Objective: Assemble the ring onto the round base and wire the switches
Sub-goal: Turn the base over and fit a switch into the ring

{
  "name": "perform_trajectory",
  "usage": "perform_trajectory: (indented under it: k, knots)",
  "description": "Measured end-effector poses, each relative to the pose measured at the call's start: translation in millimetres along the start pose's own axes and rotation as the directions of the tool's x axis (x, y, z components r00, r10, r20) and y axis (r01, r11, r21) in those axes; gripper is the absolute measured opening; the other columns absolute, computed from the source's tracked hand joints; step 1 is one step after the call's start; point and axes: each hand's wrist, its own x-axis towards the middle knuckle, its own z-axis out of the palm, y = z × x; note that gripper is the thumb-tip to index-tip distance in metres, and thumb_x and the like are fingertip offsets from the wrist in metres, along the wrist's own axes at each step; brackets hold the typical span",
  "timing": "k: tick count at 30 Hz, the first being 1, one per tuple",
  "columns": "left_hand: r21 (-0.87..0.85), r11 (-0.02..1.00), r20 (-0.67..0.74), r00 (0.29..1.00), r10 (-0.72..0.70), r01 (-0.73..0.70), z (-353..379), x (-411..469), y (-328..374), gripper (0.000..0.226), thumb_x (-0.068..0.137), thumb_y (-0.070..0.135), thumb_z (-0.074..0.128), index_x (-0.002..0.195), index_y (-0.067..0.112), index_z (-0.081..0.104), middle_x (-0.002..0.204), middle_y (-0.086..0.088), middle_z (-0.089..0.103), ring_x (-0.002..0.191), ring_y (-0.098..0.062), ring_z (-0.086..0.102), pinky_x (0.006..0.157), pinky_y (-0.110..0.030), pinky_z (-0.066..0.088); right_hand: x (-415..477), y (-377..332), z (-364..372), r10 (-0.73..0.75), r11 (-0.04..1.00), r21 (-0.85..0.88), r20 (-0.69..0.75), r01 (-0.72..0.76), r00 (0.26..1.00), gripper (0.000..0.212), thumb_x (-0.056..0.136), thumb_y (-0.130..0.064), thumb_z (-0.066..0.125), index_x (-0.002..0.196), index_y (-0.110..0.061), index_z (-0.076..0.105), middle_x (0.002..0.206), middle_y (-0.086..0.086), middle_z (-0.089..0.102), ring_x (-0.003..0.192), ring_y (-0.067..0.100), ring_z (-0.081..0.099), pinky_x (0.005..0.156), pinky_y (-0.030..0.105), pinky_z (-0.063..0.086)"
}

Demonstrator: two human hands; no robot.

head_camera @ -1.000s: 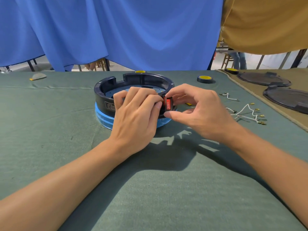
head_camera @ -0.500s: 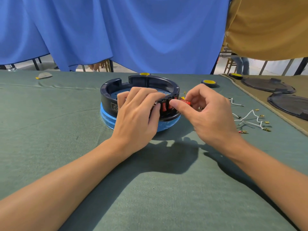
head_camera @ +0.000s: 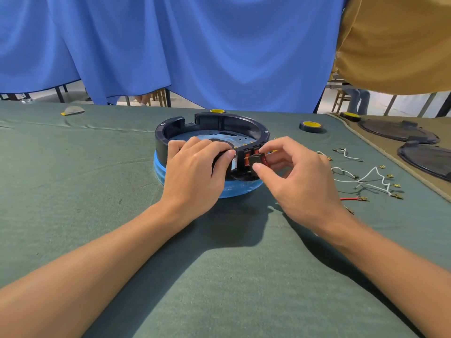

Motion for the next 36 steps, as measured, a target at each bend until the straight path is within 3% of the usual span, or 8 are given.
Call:
perform_trajectory:
  k: [9,14,21,24,28,32,36]
  knots:
    - [-0.017,1.000,0.005,1.000,0.023,-0.023,-0.2,0.3,2.9,0.021,0.095,0.024,0.059,0.095,0.013,0.077,0.085,0.003,0.075,0.074,-0.022,0.062,0.077,-0.036,0.033,-2.7,-5.7,13.1,-0.064,0.998,-0.028,-0.031,0.063,0.997,0.023,0.075,-0.024,0.081,0.087,-0.022,0.061,0.071,-0.010,0.069,0.073,0.004,0.062,0.064,0.003,0.041]
    - [-0.018,0.999,0.019,0.999,0.028,-0.028,-0.1,-0.2,4.4,0.025,0.096,0.021,0.054,0.093,0.010,0.076,0.081,0.002,0.073,0.071,-0.023,0.060,0.076,-0.038,0.034,-3.3,-4.1,18.9,-0.077,0.995,-0.073,-0.037,0.074,0.996,0.027,0.074,-0.024,0.082,0.087,-0.021,0.059,0.071,-0.007,0.068,0.069,0.011,0.065,0.065,0.023,0.048]
    - [-0.016,0.999,0.021,0.999,0.030,-0.030,-0.9,-0.8,7.4,0.026,0.097,0.023,0.053,0.094,0.012,0.076,0.084,0.002,0.074,0.075,-0.021,0.062,0.078,-0.040,0.036,-0.6,-5.1,21.8,-0.095,0.991,-0.103,-0.037,0.091,0.995,0.027,0.075,-0.026,0.081,0.085,-0.024,0.055,0.068,-0.007,0.066,0.062,0.009,0.061,0.060,0.019,0.048]
    - [-0.006,1.000,0.023,0.999,0.027,-0.027,-1.0,-1.2,7.9,0.025,0.097,0.021,0.053,0.094,0.011,0.076,0.083,0.002,0.074,0.074,-0.023,0.062,0.078,-0.039,0.036,2.7,-3.0,23.3,-0.101,0.993,-0.065,-0.027,0.099,0.995,0.020,0.076,-0.022,0.079,0.082,-0.019,0.060,0.063,-0.006,0.064,0.059,0.013,0.059,0.062,0.035,0.051]
    - [0.016,0.999,0.033,0.999,0.027,-0.028,-1.7,-1.0,10.6,0.027,0.097,0.026,0.053,0.096,0.013,0.077,0.086,0.002,0.074,0.077,-0.022,0.063,0.078,-0.039,0.037,3.1,0.0,26.7,-0.137,0.989,-0.054,-0.030,0.136,0.990,0.015,0.080,-0.022,0.075,0.082,-0.016,0.062,0.065,-0.001,0.064,0.061,0.021,0.059,0.060,0.041,0.053]
    - [0.034,0.999,0.049,0.998,0.031,-0.033,-2.5,0.0,10.3,0.035,0.097,0.036,0.048,0.098,0.015,0.076,0.088,0.003,0.074,0.080,-0.022,0.062,0.078,-0.035,0.034,1.8,0.9,23.6,-0.196,0.976,-0.106,-0.041,0.191,0.980,0.008,0.082,-0.018,0.070,0.088,-0.013,0.069,0.071,0.000,0.065,0.064,0.017,0.057,0.062,0.039,0.052]
    - [0.020,1.000,0.034,0.999,0.012,-0.012,-1.9,0.1,9.9,0.037,0.095,0.042,0.049,0.097,0.014,0.075,0.089,0.004,0.073,0.082,-0.021,0.060,0.080,-0.034,0.033,0.6,2.6,14.3,-0.197,0.977,-0.087,-0.041,0.193,0.980,0.018,0.086,-0.010,0.066,0.100,-0.015,0.076,0.084,-0.001,0.067,0.073,0.011,0.057,0.069,0.024,0.048]
